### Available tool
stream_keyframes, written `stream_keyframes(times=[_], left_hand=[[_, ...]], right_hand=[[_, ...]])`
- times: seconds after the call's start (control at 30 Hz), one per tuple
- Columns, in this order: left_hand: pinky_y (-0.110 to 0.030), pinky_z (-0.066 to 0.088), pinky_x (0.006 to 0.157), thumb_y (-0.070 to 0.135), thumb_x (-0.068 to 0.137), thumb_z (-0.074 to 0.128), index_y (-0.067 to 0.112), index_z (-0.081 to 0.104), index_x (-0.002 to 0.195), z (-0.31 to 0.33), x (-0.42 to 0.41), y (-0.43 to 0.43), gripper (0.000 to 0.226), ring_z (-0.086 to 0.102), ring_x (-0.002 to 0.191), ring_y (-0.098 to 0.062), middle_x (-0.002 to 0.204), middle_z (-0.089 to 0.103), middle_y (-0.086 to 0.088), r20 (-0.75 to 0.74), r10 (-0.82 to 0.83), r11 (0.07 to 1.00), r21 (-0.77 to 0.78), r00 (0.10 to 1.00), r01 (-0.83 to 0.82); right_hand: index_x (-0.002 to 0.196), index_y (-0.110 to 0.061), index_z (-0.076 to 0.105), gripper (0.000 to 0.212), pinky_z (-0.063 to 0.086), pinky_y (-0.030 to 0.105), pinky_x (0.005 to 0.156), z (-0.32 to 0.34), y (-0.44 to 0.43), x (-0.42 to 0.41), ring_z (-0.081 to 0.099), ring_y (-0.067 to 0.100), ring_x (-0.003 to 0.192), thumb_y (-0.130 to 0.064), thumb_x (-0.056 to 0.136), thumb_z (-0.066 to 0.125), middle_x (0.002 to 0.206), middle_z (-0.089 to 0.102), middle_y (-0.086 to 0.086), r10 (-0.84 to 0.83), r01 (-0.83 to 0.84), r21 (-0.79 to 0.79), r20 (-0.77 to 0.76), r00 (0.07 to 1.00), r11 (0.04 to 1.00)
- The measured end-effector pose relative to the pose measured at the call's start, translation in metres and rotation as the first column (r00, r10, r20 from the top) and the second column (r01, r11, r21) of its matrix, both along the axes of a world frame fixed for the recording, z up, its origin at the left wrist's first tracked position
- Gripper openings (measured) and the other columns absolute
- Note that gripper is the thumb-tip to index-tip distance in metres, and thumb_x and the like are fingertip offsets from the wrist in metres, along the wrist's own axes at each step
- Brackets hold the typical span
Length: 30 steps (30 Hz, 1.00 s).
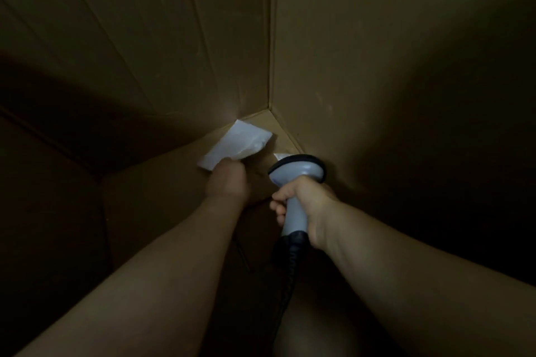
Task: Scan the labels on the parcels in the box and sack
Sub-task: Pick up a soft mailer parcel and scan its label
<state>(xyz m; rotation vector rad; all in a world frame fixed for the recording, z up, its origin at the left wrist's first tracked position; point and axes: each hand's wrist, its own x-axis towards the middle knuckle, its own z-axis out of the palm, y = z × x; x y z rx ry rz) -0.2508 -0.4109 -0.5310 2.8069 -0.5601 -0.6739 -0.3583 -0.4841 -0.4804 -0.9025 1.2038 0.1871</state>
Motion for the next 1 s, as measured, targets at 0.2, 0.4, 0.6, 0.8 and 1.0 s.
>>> stream_keyframes(times=[0.2, 0.4, 0.6, 0.8, 1.0], left_hand=[[-0.033, 0.050, 0.086, 0.005, 0.090, 0.060, 0.013, 0.053, 0.116, 0.089, -0.018, 0.006, 0.028, 0.057, 0.107, -0.023, 0.120, 0.056, -0.009, -0.370, 0.527, 0.588, -0.491, 0.765, -0.643], [-0.034, 0.058, 0.074, -0.012, 0.085, 0.056, 0.010, 0.040, 0.139, 0.224, -0.058, 0.033, 0.061, 0.063, 0.101, -0.034, 0.129, 0.052, -0.022, -0.734, 0.406, 0.195, -0.512, 0.544, -0.837], [-0.034, 0.059, 0.070, -0.008, 0.083, 0.064, 0.000, 0.056, 0.112, 0.373, -0.116, 0.087, 0.032, 0.064, 0.082, -0.032, 0.107, 0.057, -0.023, -0.785, 0.257, 0.122, -0.552, 0.564, -0.825], [-0.034, 0.058, 0.050, -0.016, 0.083, 0.057, -0.003, 0.055, 0.093, 0.464, -0.152, 0.163, 0.016, 0.063, 0.092, -0.041, 0.115, 0.055, -0.026, -0.675, 0.245, 0.219, -0.660, 0.696, -0.718], [-0.029, 0.057, 0.045, -0.023, 0.077, 0.058, -0.008, 0.057, 0.086, 0.506, -0.160, 0.253, 0.018, 0.064, 0.079, -0.039, 0.108, 0.059, -0.032, -0.588, 0.293, 0.114, -0.762, 0.754, -0.638]], right_hand=[[0.092, 0.008, 0.060, 0.009, 0.041, 0.019, 0.036, 0.080, 0.005, -0.021, 0.047, 0.011, 0.031, 0.005, 0.085, 0.056, 0.057, 0.056, 0.011, 0.068, -0.063, -0.062, 0.086, 0.994, 0.996], [0.072, 0.005, 0.058, 0.016, 0.042, 0.029, 0.048, 0.202, 0.023, -0.080, 0.044, 0.017, 0.047, 0.006, 0.087, 0.055, 0.060, 0.053, 0.013, 0.087, -0.061, -0.138, 0.192, 0.978, 0.989], [0.093, -0.002, 0.064, 0.013, 0.046, 0.028, 0.046, 0.315, 0.060, -0.159, 0.051, 0.015, 0.047, 0.003, 0.081, 0.064, 0.063, 0.065, 0.010, 0.135, -0.030, -0.243, 0.426, 0.894, 0.969], [0.102, -0.003, 0.063, 0.028, 0.046, 0.025, 0.046, 0.395, 0.111, -0.194, 0.053, 0.015, 0.044, -0.002, 0.076, 0.074, 0.061, 0.063, 0.008, 0.353, -0.108, -0.468, 0.476, 0.805, 0.877], [0.090, -0.007, 0.059, 0.022, 0.046, 0.028, 0.048, 0.448, 0.173, -0.208, 0.051, 0.014, 0.045, -0.005, 0.076, 0.075, 0.059, 0.060, 0.006, 0.553, -0.149, -0.697, 0.400, 0.731, 0.701]])
